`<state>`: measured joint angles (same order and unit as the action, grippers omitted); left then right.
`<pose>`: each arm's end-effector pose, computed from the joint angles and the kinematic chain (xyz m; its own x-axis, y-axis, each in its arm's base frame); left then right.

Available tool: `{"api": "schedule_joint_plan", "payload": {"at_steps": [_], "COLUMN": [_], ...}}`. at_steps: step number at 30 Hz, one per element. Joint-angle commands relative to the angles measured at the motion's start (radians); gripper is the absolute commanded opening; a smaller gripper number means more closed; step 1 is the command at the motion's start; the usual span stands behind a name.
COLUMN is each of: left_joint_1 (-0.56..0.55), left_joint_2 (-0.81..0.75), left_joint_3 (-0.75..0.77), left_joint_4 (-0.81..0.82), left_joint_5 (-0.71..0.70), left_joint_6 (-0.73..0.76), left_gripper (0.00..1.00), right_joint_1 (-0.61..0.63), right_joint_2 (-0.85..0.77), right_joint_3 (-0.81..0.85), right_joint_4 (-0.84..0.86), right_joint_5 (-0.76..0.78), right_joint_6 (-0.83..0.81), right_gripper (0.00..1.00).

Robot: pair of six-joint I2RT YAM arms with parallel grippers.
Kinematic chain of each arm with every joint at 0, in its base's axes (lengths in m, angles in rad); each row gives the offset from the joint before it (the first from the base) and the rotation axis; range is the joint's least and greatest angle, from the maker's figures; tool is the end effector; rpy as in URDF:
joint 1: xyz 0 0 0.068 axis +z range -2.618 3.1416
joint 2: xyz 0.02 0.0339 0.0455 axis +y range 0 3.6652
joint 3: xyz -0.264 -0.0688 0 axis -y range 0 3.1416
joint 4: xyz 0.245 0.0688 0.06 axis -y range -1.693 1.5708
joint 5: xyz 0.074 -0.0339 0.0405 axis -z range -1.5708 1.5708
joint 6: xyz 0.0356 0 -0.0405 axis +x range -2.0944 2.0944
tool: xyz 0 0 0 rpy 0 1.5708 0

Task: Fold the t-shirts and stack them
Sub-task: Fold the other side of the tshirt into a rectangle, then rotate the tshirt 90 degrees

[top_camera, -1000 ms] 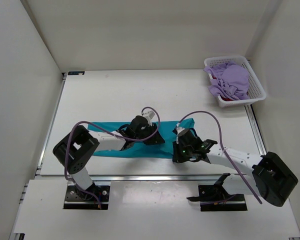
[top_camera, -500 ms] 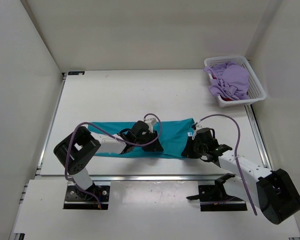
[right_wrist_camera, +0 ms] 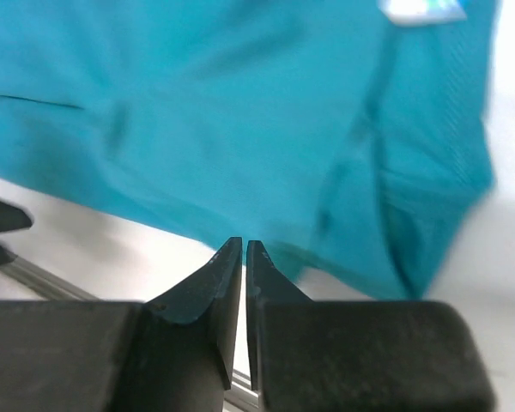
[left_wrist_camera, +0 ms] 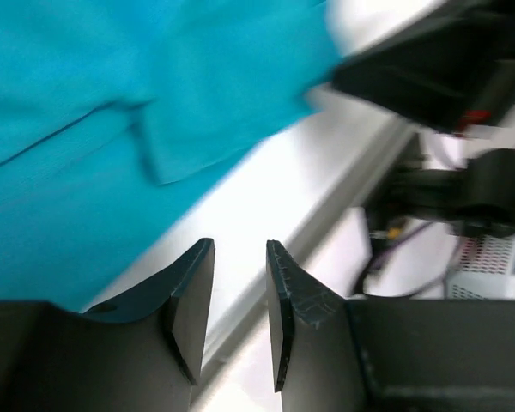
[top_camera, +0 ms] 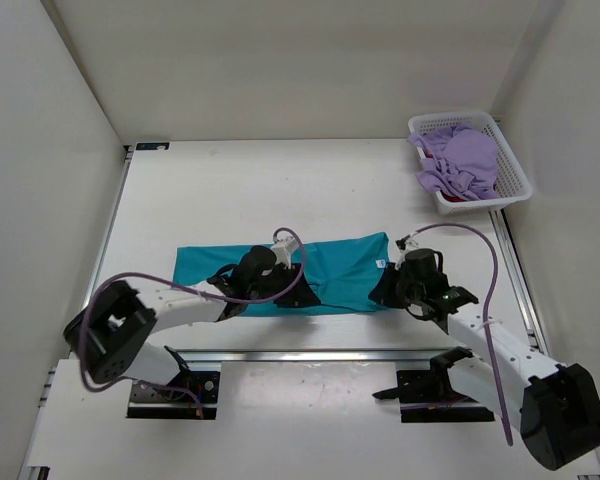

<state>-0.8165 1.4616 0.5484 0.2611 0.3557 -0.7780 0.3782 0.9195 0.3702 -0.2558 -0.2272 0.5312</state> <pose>0.1785 -0.2080 0.1535 -0.9085 0.0061 -0.4178 0.3300 0.6240 -0.7084 0.1602 0.0723 0.1684 -0.8334 0.2000 -0.5153 -0.0959 0.8658 0.4911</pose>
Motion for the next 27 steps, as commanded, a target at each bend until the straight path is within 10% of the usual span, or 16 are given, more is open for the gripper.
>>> {"api": "schedule_joint_plan", "payload": {"at_steps": [1,7,13,17,27], "left_joint_1": [0.011,0.066,0.031,0.094,0.171], "left_joint_2": [-0.151,-0.160,-0.168,-0.176,-0.222], "left_joint_3": [0.041,0.099,0.124,0.104,0.113], "left_joint_4": [-0.048,-0.140,-0.209,-0.201,-0.328], "left_joint_5": [-0.014,0.122,0.124,0.167,0.111], "left_joint_6": [0.043,0.111,0.158,0.148,0.194], "left_gripper": [0.42,0.44,0.12,0.10,0.13], "right_joint_1": [0.068,0.100,0.031,-0.010,-0.122], "right_joint_2": [0.015,0.234,0.513,0.706,1.495], "right_joint_3": [0.093,0.148,0.197,0.362,1.828], "right_joint_4": [0.010,0.177,0.414,0.460,-0.216], "right_joint_5": [0.047,0.063,-0.026,-0.076,-0.117], "right_joint_6": [0.019,0.029,0.018,-0.003,-0.227], "right_gripper": [0.06,0.06,0.04,0.03,0.00]}}
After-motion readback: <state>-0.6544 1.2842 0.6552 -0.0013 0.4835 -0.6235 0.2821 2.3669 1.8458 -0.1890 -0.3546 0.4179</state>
